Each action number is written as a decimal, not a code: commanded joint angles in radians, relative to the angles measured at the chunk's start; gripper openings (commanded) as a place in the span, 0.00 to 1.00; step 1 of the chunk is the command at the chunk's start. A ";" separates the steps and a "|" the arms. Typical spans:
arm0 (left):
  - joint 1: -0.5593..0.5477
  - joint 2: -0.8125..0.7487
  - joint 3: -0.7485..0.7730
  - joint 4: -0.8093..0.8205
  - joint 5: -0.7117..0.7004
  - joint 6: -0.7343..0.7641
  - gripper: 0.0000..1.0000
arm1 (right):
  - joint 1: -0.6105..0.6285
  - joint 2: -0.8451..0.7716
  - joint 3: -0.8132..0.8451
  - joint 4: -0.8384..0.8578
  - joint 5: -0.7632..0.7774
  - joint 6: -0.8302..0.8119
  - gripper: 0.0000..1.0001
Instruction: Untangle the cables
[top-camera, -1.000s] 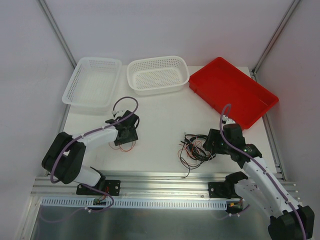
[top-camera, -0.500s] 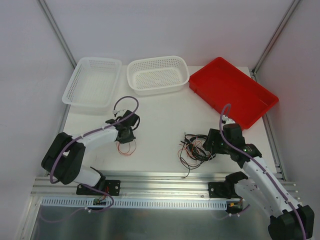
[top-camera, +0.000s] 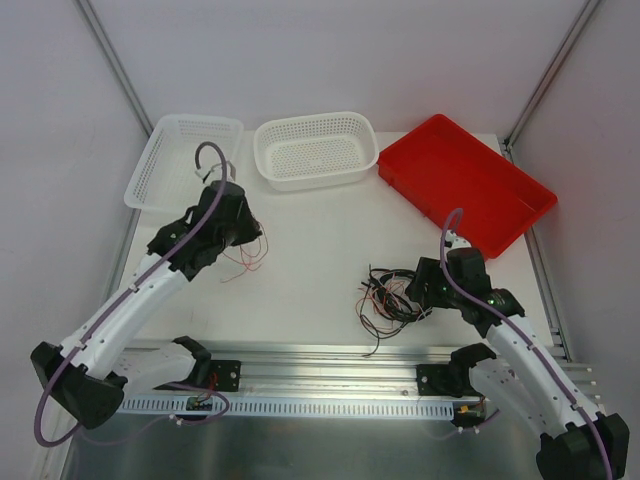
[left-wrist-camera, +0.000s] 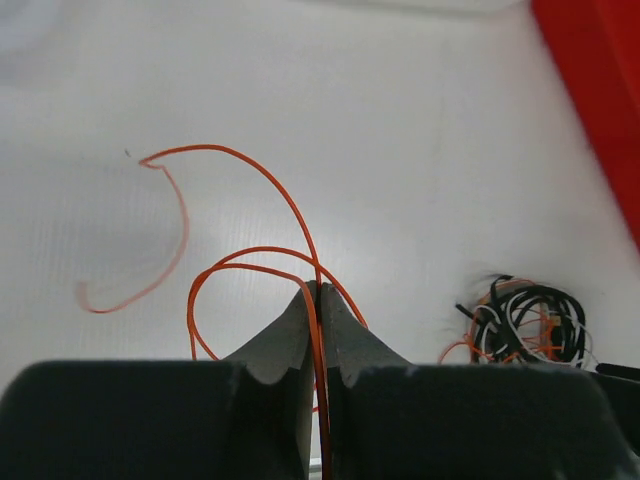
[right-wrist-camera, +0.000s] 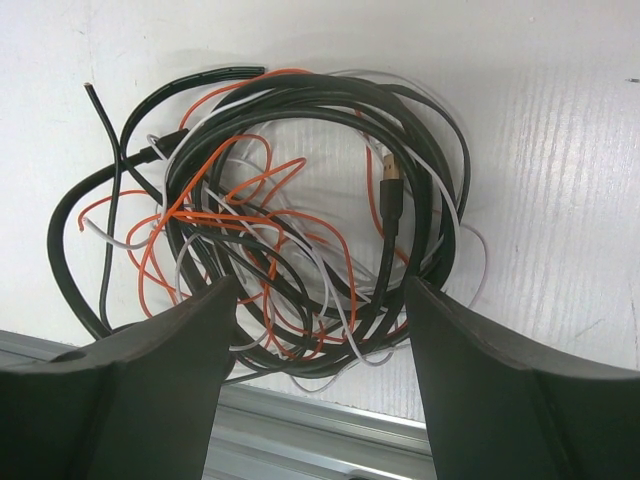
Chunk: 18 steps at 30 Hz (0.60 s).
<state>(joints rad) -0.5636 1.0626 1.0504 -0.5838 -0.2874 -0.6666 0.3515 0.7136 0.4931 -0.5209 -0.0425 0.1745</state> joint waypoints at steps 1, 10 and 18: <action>-0.002 -0.016 0.181 -0.090 0.011 0.119 0.00 | 0.004 -0.016 -0.001 0.005 -0.016 -0.006 0.72; 0.040 0.102 0.621 -0.119 -0.018 0.298 0.00 | 0.004 -0.025 -0.025 0.012 -0.019 -0.006 0.75; 0.201 0.324 0.913 -0.111 0.013 0.440 0.00 | 0.004 -0.022 -0.024 0.007 -0.039 -0.010 0.82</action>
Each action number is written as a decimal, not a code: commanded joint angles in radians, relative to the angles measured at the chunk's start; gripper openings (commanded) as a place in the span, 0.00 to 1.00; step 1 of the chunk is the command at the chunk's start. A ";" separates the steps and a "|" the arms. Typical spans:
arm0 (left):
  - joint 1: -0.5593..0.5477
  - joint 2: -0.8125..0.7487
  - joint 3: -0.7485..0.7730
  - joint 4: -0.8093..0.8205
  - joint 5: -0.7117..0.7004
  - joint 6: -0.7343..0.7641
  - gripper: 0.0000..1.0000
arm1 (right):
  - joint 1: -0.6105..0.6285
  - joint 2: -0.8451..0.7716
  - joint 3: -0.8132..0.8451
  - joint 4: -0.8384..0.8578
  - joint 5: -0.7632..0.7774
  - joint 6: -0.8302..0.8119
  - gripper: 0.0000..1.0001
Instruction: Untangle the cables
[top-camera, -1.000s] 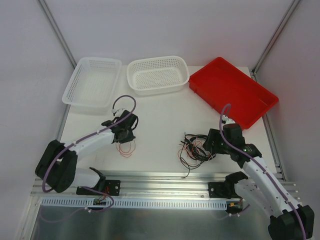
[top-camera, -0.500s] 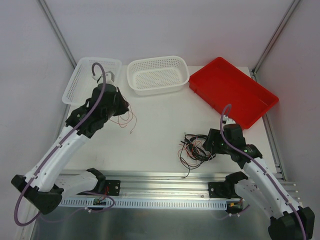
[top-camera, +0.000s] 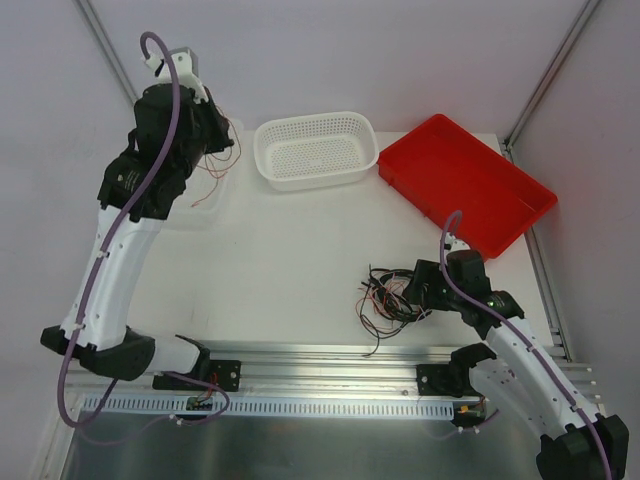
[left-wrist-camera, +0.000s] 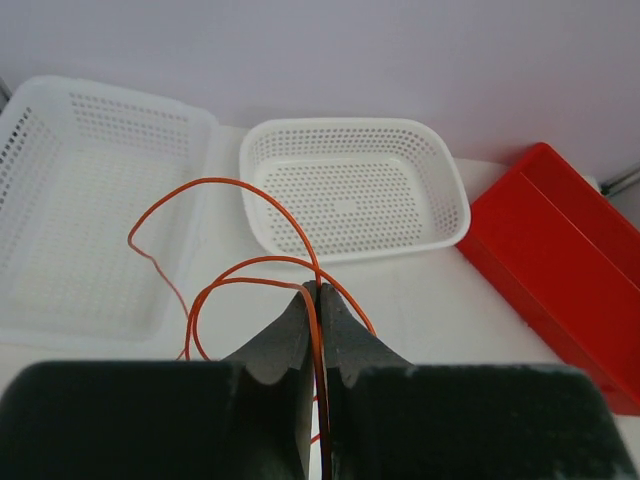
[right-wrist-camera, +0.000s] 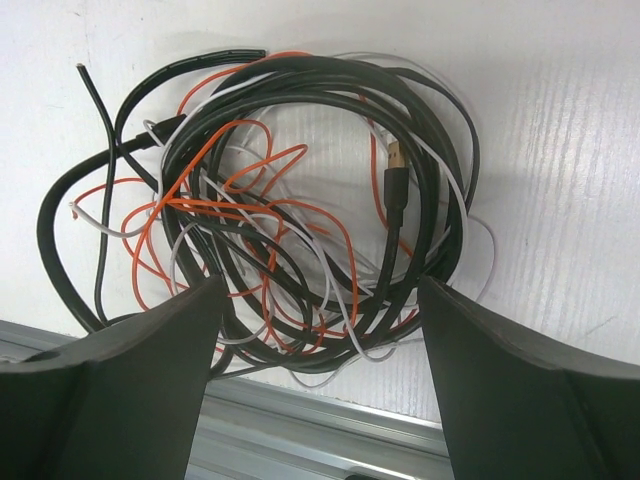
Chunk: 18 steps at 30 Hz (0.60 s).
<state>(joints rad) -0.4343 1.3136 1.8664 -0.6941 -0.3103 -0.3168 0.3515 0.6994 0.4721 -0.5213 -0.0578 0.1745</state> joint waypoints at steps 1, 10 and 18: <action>0.095 0.096 0.121 0.001 0.055 0.096 0.00 | 0.006 -0.009 -0.004 0.009 -0.030 -0.010 0.82; 0.337 0.341 0.240 0.110 0.152 0.186 0.00 | 0.009 0.020 -0.009 0.026 -0.013 -0.012 0.89; 0.451 0.548 0.168 0.215 0.158 0.180 0.00 | 0.009 0.034 -0.016 0.029 0.004 -0.009 0.92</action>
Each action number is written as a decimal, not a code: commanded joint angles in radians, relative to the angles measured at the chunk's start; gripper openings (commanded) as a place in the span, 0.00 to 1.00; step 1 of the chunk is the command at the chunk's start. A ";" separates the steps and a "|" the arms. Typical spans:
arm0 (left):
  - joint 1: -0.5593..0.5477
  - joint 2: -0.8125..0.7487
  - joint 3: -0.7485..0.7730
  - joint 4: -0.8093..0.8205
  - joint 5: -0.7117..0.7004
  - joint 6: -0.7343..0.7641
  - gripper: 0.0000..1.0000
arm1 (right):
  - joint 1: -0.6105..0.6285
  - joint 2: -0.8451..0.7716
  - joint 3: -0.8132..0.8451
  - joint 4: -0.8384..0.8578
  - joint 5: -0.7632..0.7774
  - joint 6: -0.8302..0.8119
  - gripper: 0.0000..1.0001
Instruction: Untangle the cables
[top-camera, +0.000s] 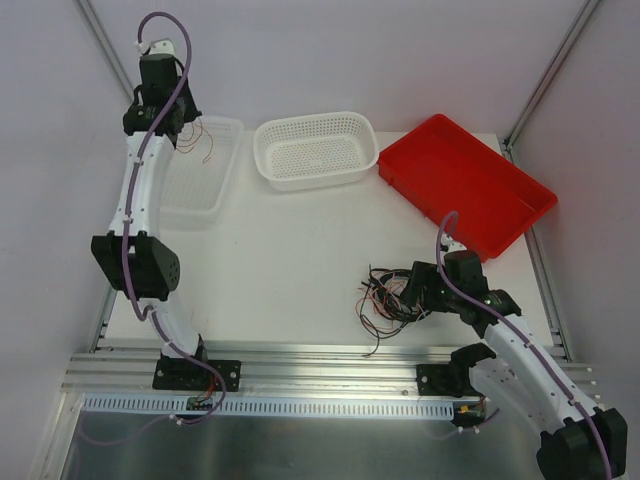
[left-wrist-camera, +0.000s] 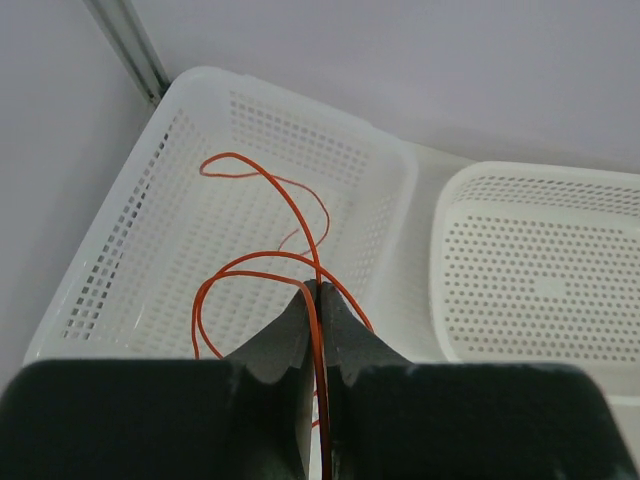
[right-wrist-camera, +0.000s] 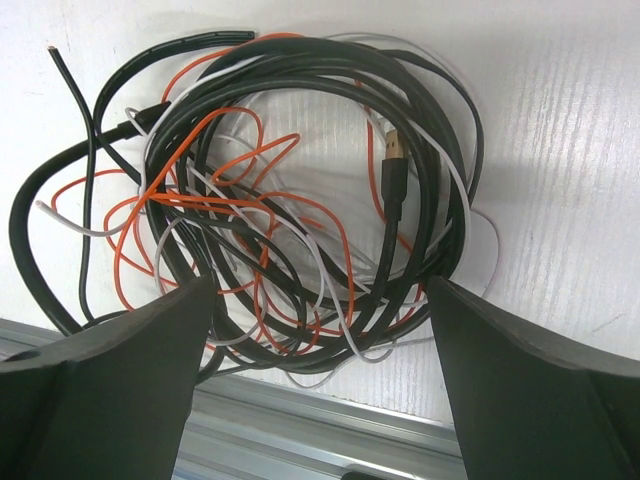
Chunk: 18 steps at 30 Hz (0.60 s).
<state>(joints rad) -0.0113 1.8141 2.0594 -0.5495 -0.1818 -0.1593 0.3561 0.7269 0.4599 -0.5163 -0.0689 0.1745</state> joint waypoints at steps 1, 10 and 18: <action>0.036 0.068 -0.033 0.075 0.027 0.021 0.00 | 0.004 0.011 -0.003 0.022 0.018 -0.007 0.92; 0.071 0.139 -0.136 0.092 -0.022 0.012 0.91 | 0.007 0.008 0.009 0.007 0.032 -0.007 0.93; 0.070 -0.102 -0.298 0.091 -0.033 -0.020 0.99 | 0.027 0.000 0.043 -0.010 0.026 0.014 0.92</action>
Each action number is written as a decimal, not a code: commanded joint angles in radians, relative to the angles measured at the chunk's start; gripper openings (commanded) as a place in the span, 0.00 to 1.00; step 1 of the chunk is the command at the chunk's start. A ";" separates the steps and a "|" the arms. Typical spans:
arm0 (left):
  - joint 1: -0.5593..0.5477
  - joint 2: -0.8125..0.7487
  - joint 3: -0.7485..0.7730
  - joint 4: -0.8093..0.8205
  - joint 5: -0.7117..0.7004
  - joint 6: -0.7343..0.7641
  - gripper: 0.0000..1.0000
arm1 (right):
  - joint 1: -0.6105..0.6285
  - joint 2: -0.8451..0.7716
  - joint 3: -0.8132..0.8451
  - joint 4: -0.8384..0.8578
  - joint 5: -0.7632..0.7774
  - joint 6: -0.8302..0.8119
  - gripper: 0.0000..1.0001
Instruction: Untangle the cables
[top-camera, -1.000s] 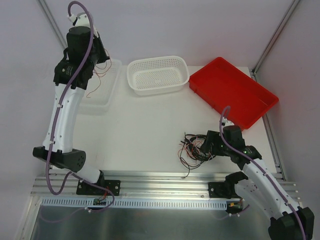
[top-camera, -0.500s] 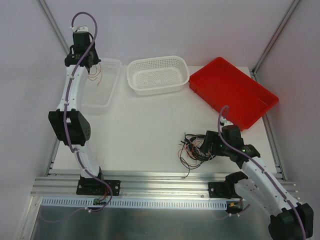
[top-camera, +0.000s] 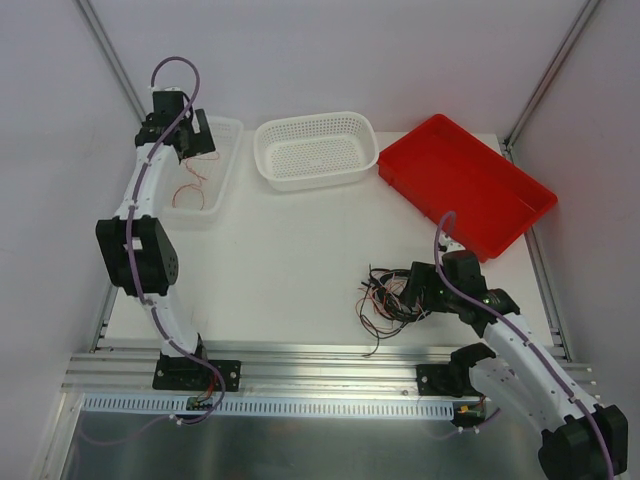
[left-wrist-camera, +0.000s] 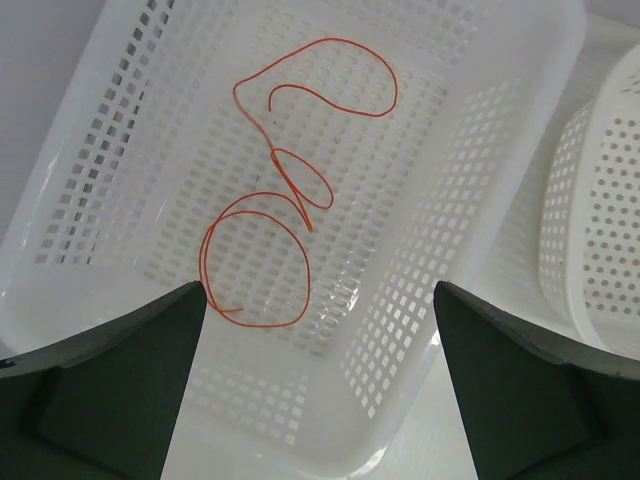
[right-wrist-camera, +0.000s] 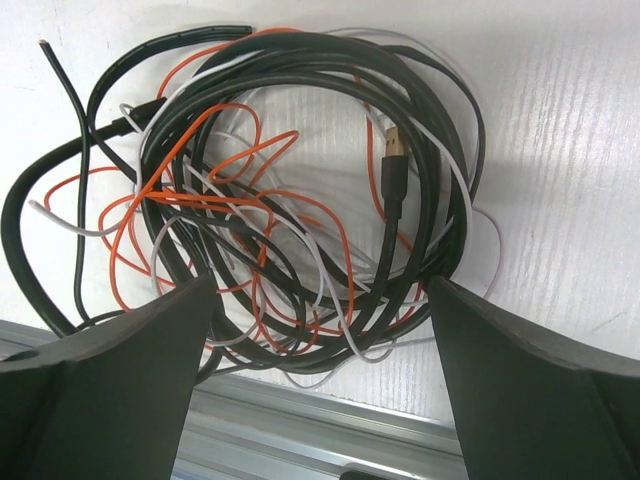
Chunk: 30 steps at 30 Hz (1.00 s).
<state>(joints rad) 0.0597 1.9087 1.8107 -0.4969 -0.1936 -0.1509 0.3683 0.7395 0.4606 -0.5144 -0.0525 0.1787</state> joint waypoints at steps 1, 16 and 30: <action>-0.001 -0.259 -0.077 0.037 -0.003 -0.041 0.99 | 0.015 -0.015 0.047 -0.021 0.019 0.016 0.92; -0.279 -0.910 -0.816 0.018 0.388 -0.157 0.99 | 0.109 -0.077 0.090 -0.073 0.111 0.053 0.85; -0.380 -1.091 -1.123 0.026 0.353 -0.141 0.99 | 0.322 0.181 0.070 0.177 0.140 0.174 0.63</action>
<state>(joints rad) -0.3153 0.8230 0.6868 -0.4992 0.1963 -0.2855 0.6231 0.8612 0.5037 -0.4519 0.0574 0.2878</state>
